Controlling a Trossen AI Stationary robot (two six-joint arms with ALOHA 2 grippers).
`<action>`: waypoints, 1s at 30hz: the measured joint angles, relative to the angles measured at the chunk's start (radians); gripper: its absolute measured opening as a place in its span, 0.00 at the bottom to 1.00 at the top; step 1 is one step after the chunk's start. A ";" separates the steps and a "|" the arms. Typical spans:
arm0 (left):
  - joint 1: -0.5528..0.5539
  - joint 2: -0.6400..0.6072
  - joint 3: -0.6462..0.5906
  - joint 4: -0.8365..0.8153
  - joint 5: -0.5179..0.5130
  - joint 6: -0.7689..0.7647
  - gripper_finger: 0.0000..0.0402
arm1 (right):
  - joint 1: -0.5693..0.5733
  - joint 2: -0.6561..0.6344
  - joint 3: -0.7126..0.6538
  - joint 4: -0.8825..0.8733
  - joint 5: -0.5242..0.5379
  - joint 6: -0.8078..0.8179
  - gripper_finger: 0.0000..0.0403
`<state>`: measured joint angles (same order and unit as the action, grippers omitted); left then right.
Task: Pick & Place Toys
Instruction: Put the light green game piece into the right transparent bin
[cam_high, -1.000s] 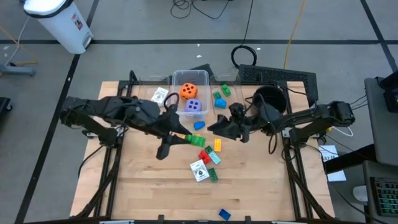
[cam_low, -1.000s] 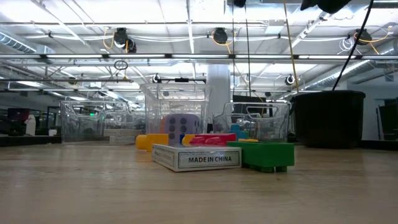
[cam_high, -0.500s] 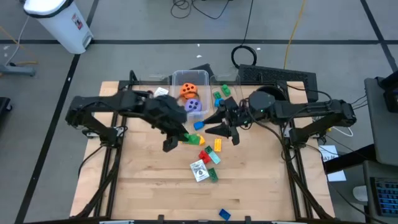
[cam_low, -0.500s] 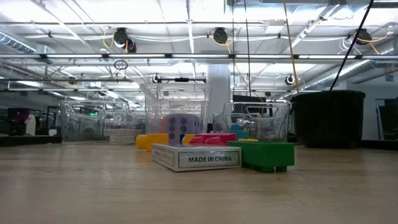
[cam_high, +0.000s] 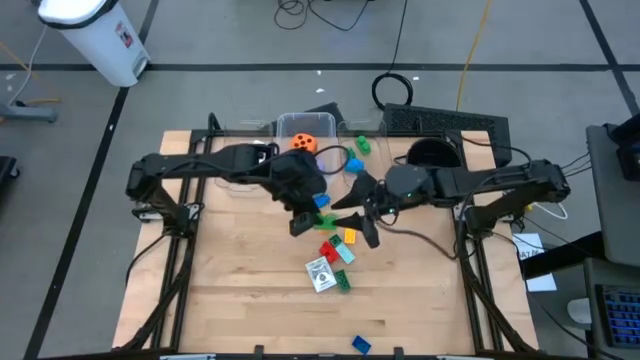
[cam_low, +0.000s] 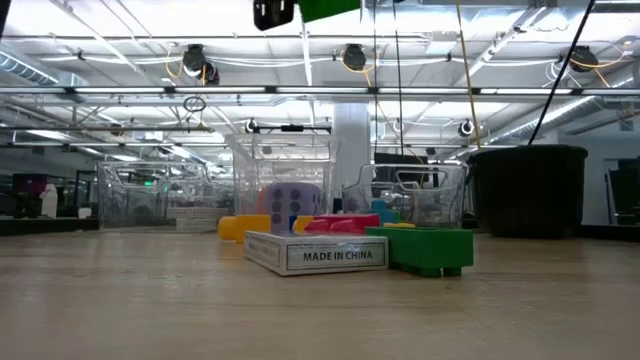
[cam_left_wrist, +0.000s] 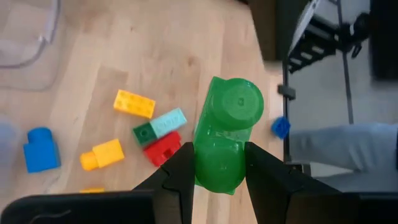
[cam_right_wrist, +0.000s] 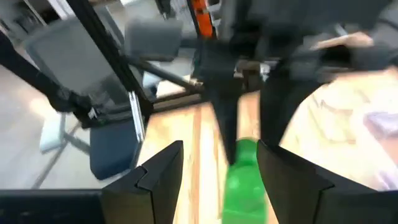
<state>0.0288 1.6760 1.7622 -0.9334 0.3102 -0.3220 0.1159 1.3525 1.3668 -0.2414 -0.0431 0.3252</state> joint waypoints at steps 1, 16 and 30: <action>0.004 0.000 0.000 0.012 -0.001 -0.002 0.28 | 0.005 0.008 0.000 0.002 0.023 0.001 0.49; 0.008 0.000 0.000 0.070 -0.007 -0.014 0.28 | 0.010 0.060 0.001 -0.054 0.148 0.012 0.49; 0.012 0.000 0.000 0.071 -0.024 0.005 0.28 | 0.010 0.060 0.001 -0.109 0.144 0.056 0.48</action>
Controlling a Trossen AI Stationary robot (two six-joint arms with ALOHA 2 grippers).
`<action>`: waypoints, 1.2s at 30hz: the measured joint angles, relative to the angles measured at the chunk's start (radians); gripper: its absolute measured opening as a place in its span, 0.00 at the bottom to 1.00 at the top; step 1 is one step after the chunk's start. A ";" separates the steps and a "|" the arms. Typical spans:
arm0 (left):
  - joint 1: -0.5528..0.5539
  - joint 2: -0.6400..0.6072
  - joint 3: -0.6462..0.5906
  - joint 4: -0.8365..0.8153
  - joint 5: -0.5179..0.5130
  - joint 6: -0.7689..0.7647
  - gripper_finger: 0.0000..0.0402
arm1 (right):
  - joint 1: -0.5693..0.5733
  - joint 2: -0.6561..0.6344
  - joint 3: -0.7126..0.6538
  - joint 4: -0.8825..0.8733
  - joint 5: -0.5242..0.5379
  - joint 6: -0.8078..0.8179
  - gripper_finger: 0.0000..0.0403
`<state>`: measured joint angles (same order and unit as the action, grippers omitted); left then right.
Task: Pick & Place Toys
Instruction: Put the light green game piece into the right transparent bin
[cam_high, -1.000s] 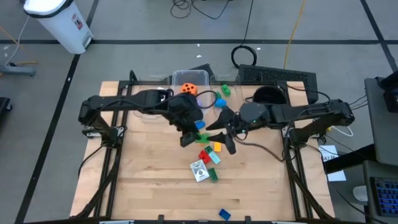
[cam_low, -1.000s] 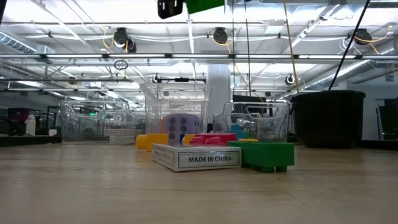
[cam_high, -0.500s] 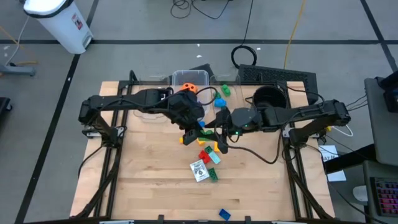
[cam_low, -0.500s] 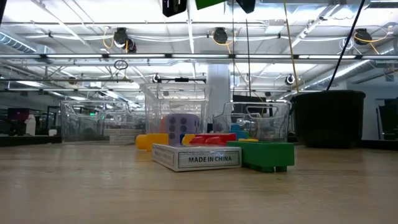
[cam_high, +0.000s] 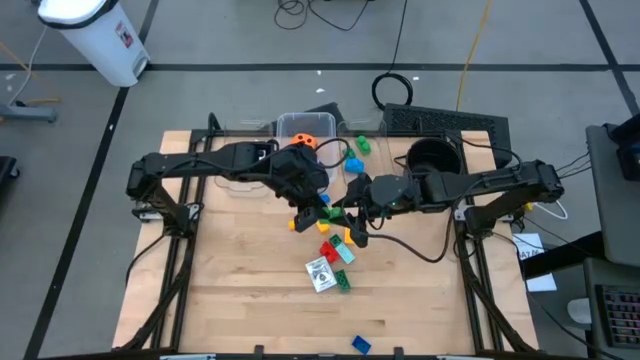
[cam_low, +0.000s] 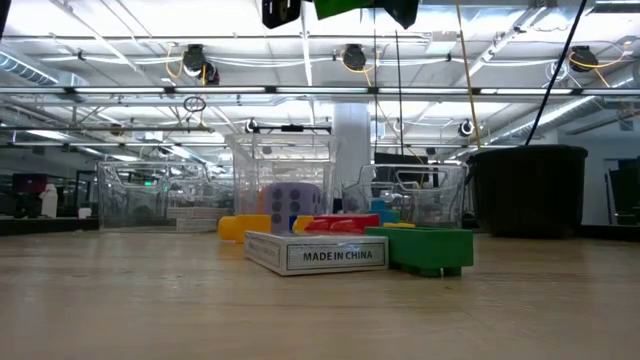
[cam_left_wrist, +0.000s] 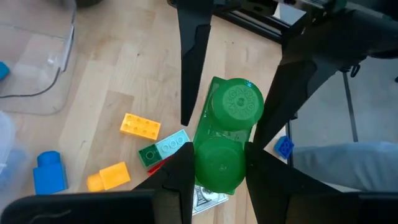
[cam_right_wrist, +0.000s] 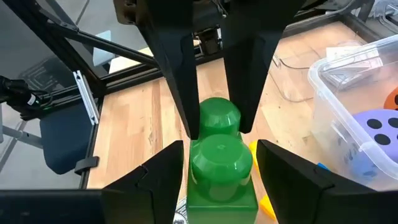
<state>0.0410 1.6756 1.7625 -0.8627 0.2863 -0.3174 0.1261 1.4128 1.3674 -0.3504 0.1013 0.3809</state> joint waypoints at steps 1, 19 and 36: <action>0.000 0.000 0.000 0.000 0.000 0.002 0.28 | 0.000 0.000 0.000 0.000 0.000 0.000 0.47; 0.010 0.000 0.000 -0.002 0.005 0.008 0.34 | 0.000 0.000 0.000 0.004 -0.001 -0.001 0.28; 0.126 -0.044 0.015 0.004 0.072 0.001 0.85 | -0.036 -0.001 0.000 -0.031 0.034 -0.011 0.28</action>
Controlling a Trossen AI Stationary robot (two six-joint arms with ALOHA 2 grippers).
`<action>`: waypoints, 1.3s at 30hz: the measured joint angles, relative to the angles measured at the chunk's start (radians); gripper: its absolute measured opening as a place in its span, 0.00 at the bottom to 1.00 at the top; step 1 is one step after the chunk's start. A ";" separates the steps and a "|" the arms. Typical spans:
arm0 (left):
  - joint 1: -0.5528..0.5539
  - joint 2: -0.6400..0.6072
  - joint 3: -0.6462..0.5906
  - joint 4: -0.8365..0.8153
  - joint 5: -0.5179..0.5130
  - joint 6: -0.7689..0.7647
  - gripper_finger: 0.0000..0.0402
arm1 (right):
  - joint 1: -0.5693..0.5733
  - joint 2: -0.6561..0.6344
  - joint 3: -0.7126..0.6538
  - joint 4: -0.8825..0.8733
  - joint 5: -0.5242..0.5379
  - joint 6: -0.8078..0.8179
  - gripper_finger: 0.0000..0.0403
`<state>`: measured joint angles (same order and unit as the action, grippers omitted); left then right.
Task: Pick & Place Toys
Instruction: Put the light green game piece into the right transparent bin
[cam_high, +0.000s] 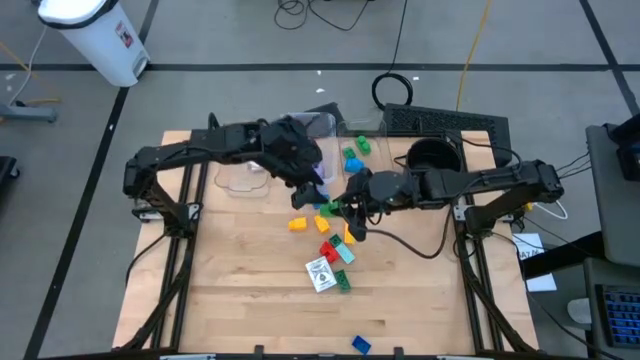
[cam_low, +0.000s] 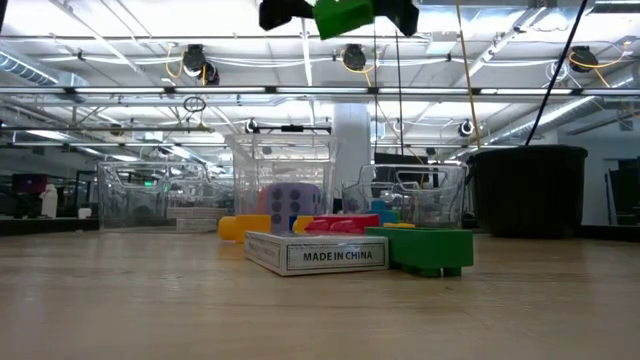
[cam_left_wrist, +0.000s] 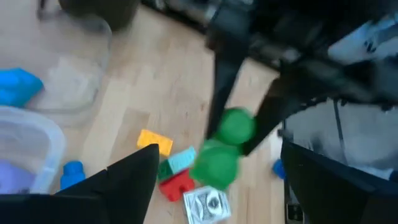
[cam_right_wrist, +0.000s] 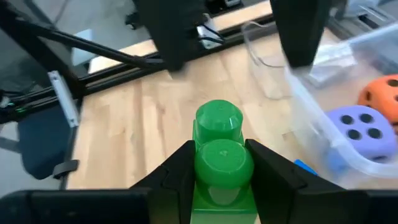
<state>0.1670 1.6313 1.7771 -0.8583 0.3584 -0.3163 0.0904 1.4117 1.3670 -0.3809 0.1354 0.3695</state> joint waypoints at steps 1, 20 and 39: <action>0.009 -0.013 0.000 0.000 -0.001 0.000 0.86 | -0.009 -0.004 0.000 -0.009 0.000 0.001 0.28; -0.041 -0.198 -0.001 0.291 -0.100 0.050 0.73 | -0.213 -0.046 -0.032 -0.103 0.292 -0.015 0.28; -0.169 -0.207 -0.317 0.718 -0.125 -0.074 0.71 | -0.435 -0.067 -0.387 0.082 0.310 0.091 0.28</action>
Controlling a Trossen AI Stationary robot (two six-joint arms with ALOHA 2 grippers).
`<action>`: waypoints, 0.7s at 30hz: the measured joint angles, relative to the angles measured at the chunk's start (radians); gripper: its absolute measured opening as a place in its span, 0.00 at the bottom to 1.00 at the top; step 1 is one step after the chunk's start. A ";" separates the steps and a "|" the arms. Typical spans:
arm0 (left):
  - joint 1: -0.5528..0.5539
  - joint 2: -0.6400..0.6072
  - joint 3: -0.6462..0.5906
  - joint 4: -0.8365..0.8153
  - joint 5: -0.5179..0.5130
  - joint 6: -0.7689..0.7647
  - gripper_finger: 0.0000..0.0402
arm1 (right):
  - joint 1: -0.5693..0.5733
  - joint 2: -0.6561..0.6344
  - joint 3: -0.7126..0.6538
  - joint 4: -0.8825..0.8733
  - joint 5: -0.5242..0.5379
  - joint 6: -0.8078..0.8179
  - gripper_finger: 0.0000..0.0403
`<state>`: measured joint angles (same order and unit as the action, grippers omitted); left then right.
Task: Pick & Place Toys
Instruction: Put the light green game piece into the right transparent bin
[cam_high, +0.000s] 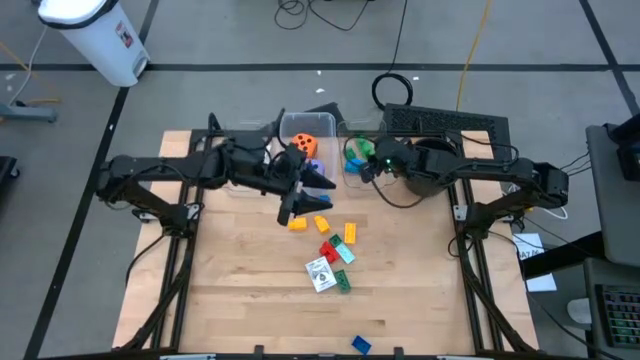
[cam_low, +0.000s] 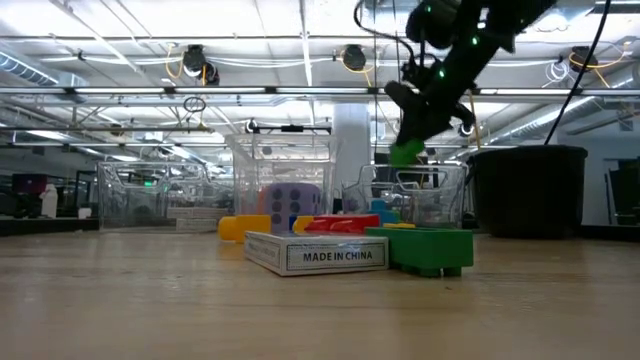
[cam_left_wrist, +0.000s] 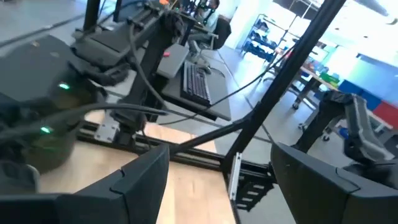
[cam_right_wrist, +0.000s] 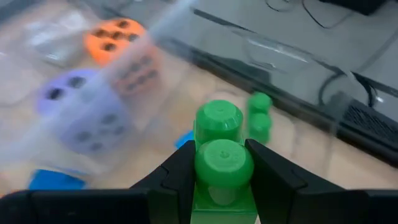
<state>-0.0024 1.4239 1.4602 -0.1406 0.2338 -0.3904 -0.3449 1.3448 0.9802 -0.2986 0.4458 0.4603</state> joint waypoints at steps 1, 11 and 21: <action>-0.002 0.000 -0.014 0.017 0.000 -0.010 0.71 | -0.012 -0.001 -0.017 0.007 0.000 0.000 0.28; -0.011 0.002 -0.065 0.094 -0.017 -0.056 0.69 | -0.092 0.025 -0.121 0.186 -0.056 0.031 0.28; -0.003 0.001 -0.065 0.094 -0.054 -0.072 0.69 | -0.108 0.161 -0.121 0.228 -0.103 0.001 0.28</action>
<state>-0.0059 1.4246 1.3949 -0.0465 0.1802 -0.4623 -0.4530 1.5057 0.8589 -0.0706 0.3424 0.4612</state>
